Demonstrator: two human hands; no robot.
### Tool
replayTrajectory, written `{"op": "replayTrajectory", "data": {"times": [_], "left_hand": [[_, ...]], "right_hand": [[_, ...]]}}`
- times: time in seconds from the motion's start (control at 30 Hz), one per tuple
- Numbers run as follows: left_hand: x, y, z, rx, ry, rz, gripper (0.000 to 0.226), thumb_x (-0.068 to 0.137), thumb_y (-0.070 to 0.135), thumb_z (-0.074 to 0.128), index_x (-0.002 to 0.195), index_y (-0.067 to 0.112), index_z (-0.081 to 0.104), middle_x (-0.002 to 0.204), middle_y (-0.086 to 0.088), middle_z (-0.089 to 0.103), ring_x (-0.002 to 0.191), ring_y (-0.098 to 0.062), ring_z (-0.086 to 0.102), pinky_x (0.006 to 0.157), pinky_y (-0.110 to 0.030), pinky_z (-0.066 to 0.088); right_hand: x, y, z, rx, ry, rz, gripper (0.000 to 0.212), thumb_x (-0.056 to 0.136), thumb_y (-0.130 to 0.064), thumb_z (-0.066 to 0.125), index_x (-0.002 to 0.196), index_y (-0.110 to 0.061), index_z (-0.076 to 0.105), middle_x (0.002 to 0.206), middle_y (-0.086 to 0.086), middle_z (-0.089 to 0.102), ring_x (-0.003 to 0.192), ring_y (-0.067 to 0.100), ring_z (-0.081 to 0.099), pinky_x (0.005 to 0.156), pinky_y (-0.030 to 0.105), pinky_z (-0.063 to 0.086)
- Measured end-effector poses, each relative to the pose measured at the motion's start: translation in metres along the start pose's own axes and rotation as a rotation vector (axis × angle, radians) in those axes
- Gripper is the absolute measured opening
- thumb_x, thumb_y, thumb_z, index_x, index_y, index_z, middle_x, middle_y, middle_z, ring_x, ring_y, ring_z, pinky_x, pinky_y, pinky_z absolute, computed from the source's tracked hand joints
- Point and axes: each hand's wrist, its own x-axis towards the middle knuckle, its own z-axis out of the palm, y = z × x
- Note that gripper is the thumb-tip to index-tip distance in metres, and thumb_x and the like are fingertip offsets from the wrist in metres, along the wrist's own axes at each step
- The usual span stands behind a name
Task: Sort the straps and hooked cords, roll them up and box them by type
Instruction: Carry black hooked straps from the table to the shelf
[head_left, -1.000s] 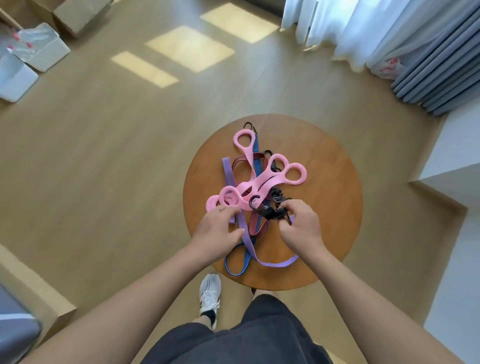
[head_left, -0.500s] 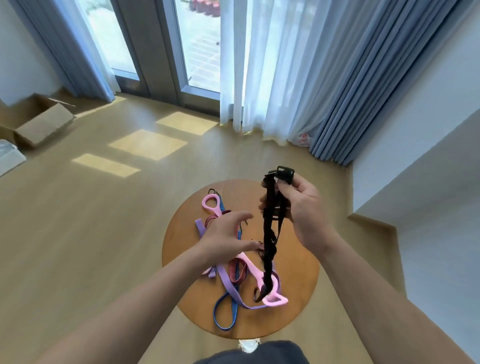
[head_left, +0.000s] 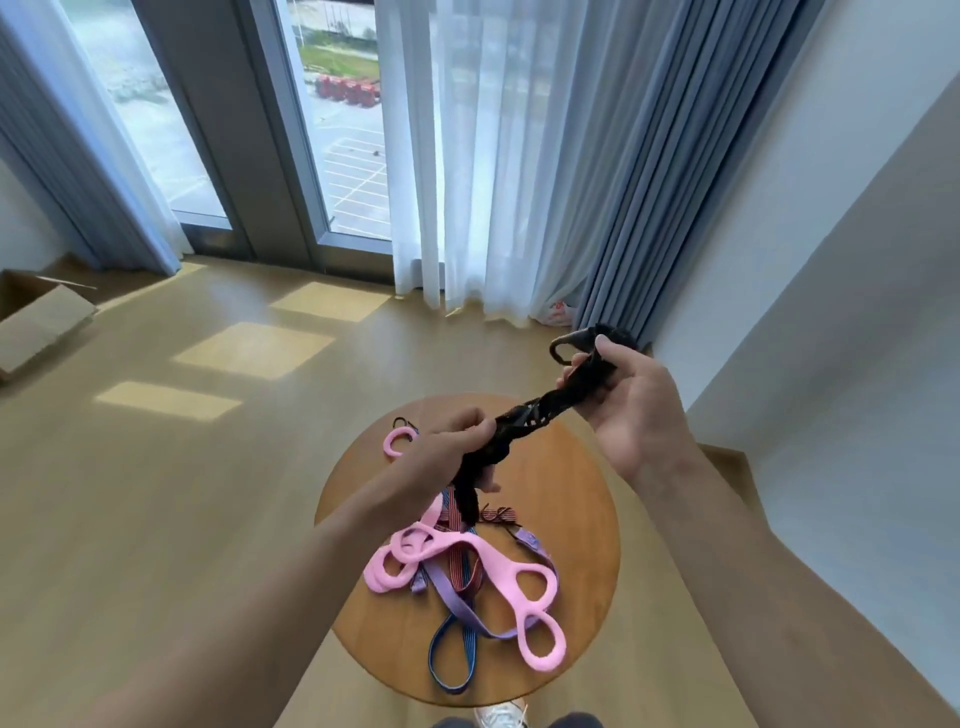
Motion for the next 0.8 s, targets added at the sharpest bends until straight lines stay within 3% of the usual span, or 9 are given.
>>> {"op": "replayTrajectory", "data": {"times": [0.07,0.17,0.27,0.33,0.4,0.47,0.57,0.7,0.8], "left_hand": [[-0.004,0.008,-0.005,0.061,-0.025,0.044,0.023,0.101,0.029,0.06,0.096,0.007,0.056,0.072,-0.006,0.05,0.059,-0.021,0.046,0.059,-0.031,0.054],[-0.002,0.014,-0.011,0.338,-0.018,0.095,0.031,0.08,0.038,0.086,0.098,0.022,0.067,0.073,0.005,0.059,0.062,-0.015,0.054,0.062,-0.031,0.05],[-0.005,0.022,-0.006,0.62,-0.011,0.178,0.026,0.073,0.055,0.078,0.09,0.039,0.067,0.076,0.004,0.066,0.068,-0.015,0.061,0.071,-0.041,0.055],[-0.011,0.029,0.005,0.634,-0.034,0.258,0.014,0.083,0.043,0.078,0.088,0.036,0.067,0.073,0.0,0.063,0.064,-0.012,0.056,0.066,-0.038,0.05],[-0.021,0.034,0.016,0.654,-0.072,0.335,0.009,0.09,0.029,0.077,0.093,0.026,0.068,0.07,0.006,0.059,0.061,-0.006,0.05,0.064,-0.026,0.043],[-0.033,0.036,0.026,0.687,-0.12,0.388,0.009,0.092,0.027,0.074,0.097,0.02,0.07,0.07,0.008,0.059,0.061,-0.004,0.049,0.06,-0.02,0.04],[-0.046,0.033,0.042,0.698,-0.151,0.427,0.019,0.094,0.03,0.072,0.091,0.012,0.069,0.07,0.0,0.06,0.06,-0.007,0.048,0.056,-0.019,0.036],[-0.057,0.022,0.07,0.407,-0.176,0.333,0.032,0.092,0.038,0.073,0.087,0.008,0.064,0.066,-0.006,0.057,0.062,-0.018,0.058,0.064,-0.027,0.053],[-0.064,0.015,0.096,0.191,-0.2,0.235,0.037,0.087,0.043,0.073,0.086,0.008,0.063,0.064,0.003,0.052,0.062,-0.014,0.052,0.061,-0.029,0.047]], "right_hand": [[-0.001,-0.001,-0.011,-0.058,0.119,-0.031,0.03,0.09,-0.007,0.064,0.119,0.003,0.063,0.09,0.014,0.067,0.079,0.023,0.069,0.081,0.041,0.06],[-0.012,0.006,-0.028,-0.241,0.285,0.002,0.03,0.091,-0.01,0.066,0.119,0.001,0.062,0.095,0.013,0.069,0.083,0.025,0.068,0.072,0.039,0.06],[-0.034,0.024,-0.039,-0.495,0.45,0.01,0.031,0.092,-0.019,0.067,0.119,-0.007,0.057,0.106,0.009,0.062,0.094,0.022,0.061,0.083,0.041,0.059],[-0.054,0.038,-0.041,-0.606,0.474,-0.098,0.037,0.089,-0.019,0.068,0.122,-0.017,0.052,0.116,0.007,0.059,0.101,0.02,0.058,0.09,0.042,0.056],[-0.078,0.048,-0.043,-0.658,0.334,-0.251,0.044,0.085,-0.022,0.069,0.125,-0.026,0.05,0.124,0.003,0.054,0.109,0.015,0.055,0.086,0.031,0.05],[-0.101,0.052,-0.042,-0.725,0.072,-0.283,0.052,0.076,-0.025,0.067,0.126,-0.03,0.054,0.127,-0.003,0.056,0.111,0.005,0.055,0.084,0.019,0.045],[-0.128,0.06,-0.046,-0.667,-0.252,-0.18,0.053,0.077,-0.018,0.065,0.129,-0.022,0.059,0.122,0.007,0.066,0.114,0.02,0.063,0.093,0.034,0.051],[-0.16,0.075,-0.056,-0.492,-0.232,-0.139,0.044,0.087,-0.012,0.071,0.129,-0.007,0.06,0.12,0.011,0.07,0.115,0.022,0.065,0.09,0.03,0.053],[-0.181,0.085,-0.066,-0.433,-0.172,-0.108,0.044,0.084,-0.014,0.075,0.126,-0.006,0.061,0.119,0.026,0.065,0.112,0.037,0.064,0.09,0.038,0.057]]}}
